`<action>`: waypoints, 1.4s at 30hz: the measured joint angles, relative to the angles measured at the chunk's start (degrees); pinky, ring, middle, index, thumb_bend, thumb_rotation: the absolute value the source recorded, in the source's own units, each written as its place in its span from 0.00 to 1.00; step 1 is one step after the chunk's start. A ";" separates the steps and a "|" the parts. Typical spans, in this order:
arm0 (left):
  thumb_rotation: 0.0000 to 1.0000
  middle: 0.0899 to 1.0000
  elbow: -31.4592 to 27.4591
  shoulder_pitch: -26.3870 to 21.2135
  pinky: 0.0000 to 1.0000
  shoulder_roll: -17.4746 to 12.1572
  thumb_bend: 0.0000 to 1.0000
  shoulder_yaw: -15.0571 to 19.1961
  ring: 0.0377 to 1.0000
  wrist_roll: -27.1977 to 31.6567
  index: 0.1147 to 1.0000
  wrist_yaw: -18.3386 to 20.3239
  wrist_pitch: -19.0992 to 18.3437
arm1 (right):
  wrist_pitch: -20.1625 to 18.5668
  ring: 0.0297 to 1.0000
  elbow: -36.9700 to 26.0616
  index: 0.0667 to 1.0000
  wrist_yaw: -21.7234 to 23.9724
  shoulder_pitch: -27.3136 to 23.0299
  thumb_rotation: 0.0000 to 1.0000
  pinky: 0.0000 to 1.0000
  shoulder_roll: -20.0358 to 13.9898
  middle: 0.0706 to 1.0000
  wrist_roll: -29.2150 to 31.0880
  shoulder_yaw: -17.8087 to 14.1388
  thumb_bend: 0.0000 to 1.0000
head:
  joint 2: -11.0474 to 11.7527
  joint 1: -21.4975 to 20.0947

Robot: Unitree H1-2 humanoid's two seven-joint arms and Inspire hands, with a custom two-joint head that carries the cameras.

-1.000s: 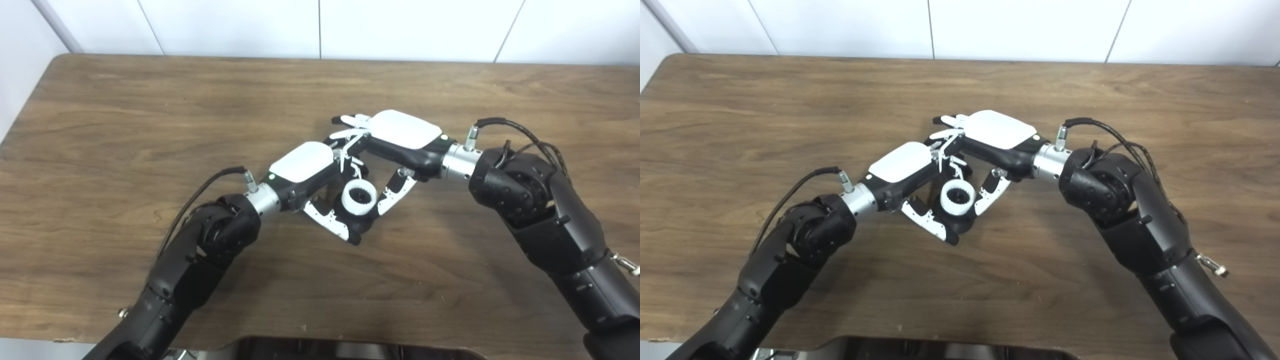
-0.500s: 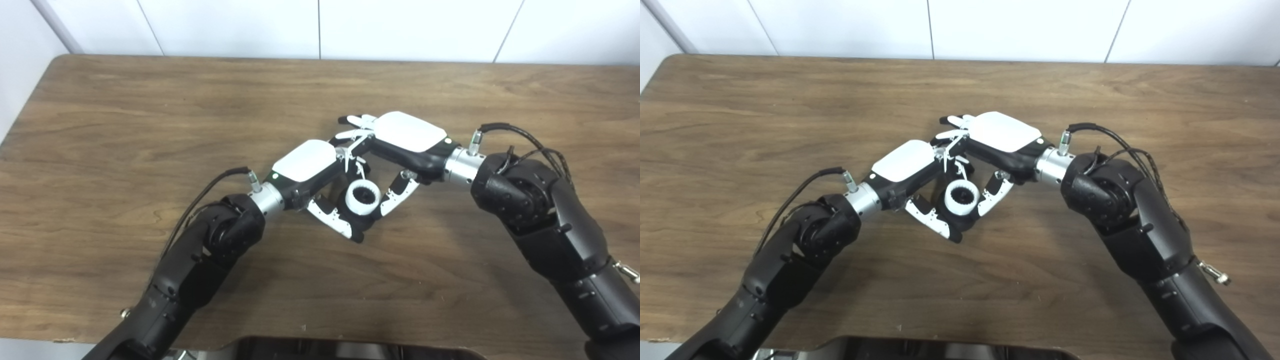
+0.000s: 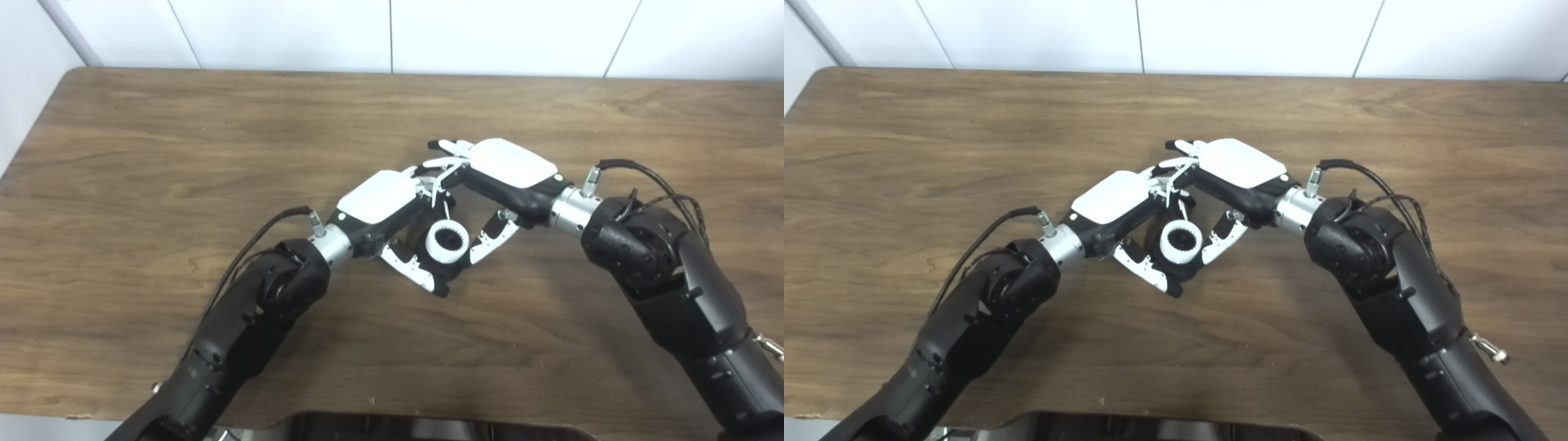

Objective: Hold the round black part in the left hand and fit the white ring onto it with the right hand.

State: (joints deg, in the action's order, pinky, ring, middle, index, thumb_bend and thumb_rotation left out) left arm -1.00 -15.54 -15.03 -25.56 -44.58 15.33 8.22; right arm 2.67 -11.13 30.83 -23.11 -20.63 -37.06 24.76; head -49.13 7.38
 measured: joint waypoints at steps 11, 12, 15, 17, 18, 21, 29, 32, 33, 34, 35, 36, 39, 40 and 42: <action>0.05 0.78 3.20 0.05 0.98 1.28 0.52 -1.29 0.90 -0.79 0.41 -6.15 -0.13 | -0.25 1.00 -0.09 0.45 -1.37 0.55 0.15 1.00 -0.97 0.88 -0.46 -0.17 0.52 | 1.14 0.70; 0.05 0.78 3.67 0.07 0.98 1.58 0.52 -1.28 0.90 -0.52 0.41 -6.69 -0.12 | -0.25 1.00 -0.09 0.45 -1.37 0.55 0.15 1.00 -1.20 0.88 -0.42 -0.23 0.52 | 1.14 0.70; 0.05 0.80 5.22 0.24 0.97 2.34 0.52 -1.07 0.95 -0.02 0.41 -8.82 -0.08 | -0.24 1.00 -0.09 0.45 -1.37 0.58 0.15 1.00 -1.85 0.89 -0.33 -0.30 0.52 | 1.49 1.14; 0.05 0.80 6.19 0.58 0.97 2.97 0.52 -0.80 0.96 0.16 0.41 -10.53 -0.02 | -0.24 1.00 -0.09 0.45 -1.39 0.68 0.15 1.00 -2.22 0.89 -0.26 -0.40 0.52 | 1.58 1.32; 0.05 0.80 6.55 0.86 0.97 3.43 0.52 -0.61 0.97 0.31 0.41 -11.11 -0.03 | -0.23 1.00 -0.09 0.45 -1.42 0.75 0.15 1.00 -2.34 0.89 -0.23 -0.47 0.52 | 1.76 1.49; 0.05 0.81 7.44 1.40 0.98 4.17 0.52 -0.46 0.97 0.71 0.41 -13.05 -0.04 | -0.20 1.00 -0.06 0.52 -1.64 0.95 0.21 1.00 -2.74 0.90 -0.20 -0.52 0.90 | 2.20 1.67; 0.05 0.82 8.15 1.51 1.00 4.48 0.52 -0.46 0.99 0.92 0.41 -14.69 -0.55 | 0.00 1.00 0.68 0.62 -1.52 1.45 0.25 1.00 -3.75 0.93 -0.60 0.38 1.00 | 2.55 1.50; 0.05 0.83 8.85 1.53 1.00 4.66 0.52 -0.48 0.99 0.93 0.41 -15.75 -0.42 | -0.01 1.00 0.67 0.66 -1.52 1.49 0.26 1.00 -3.75 0.94 -1.29 0.51 1.00 | 2.72 1.14; 0.05 0.83 8.92 1.53 1.00 4.65 0.52 -0.48 0.99 0.93 0.41 -15.87 -0.42 | -0.02 1.00 0.64 0.67 -1.52 1.49 0.27 1.00 -3.74 0.94 -1.53 0.55 1.00 | 2.72 1.14; 0.05 0.83 8.96 1.53 1.00 4.65 0.52 -0.48 0.99 0.94 0.41 -15.94 -0.42 | -0.05 1.00 0.62 0.67 -1.50 1.49 0.27 1.00 -3.71 0.95 -1.69 0.60 1.00 | 2.72 1.14; 0.05 0.83 8.98 1.53 0.99 4.64 0.52 -0.48 0.99 0.93 0.41 -16.01 -0.42 | -0.07 1.00 0.61 0.68 -1.41 1.49 0.27 1.00 -3.68 0.95 -1.85 0.62 1.00 | 2.72 1.14; 0.05 0.83 9.01 1.52 0.99 4.64 0.52 -0.48 0.99 0.93 0.41 -16.07 -0.48 | -0.08 1.00 0.60 0.69 -1.19 1.52 0.27 1.00 -3.69 0.95 -1.97 0.77 1.00 | 2.81 1.14; 0.06 0.82 9.50 1.52 0.98 4.61 0.52 -0.52 0.98 0.94 0.41 -16.95 -0.27 | -0.30 1.00 0.46 0.75 -1.11 1.54 0.28 1.00 -3.61 0.97 -2.49 0.80 1.00 | 2.99 0.88; 0.06 0.83 9.62 1.49 0.99 4.61 0.52 -0.52 0.98 0.96 0.41 -17.05 -0.16 | -0.37 1.00 0.43 0.77 -1.06 1.54 0.27 1.00 -3.60 0.97 -2.53 0.81 1.00 | 3.08 0.88; 0.06 0.83 9.76 1.40 0.99 4.59 0.52 -0.54 0.98 1.00 0.41 -17.07 -0.06 | -0.58 1.00 0.35 0.81 -0.98 1.55 0.26 1.00 -3.57 0.98 -2.56 0.79 1.00 | 3.16 0.88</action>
State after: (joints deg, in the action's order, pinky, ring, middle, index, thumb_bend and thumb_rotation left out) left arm 8.76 -14.14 -10.43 -26.11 -43.58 -1.74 8.16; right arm 2.09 -10.79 29.84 -21.56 -24.20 -39.62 25.55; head -45.97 8.26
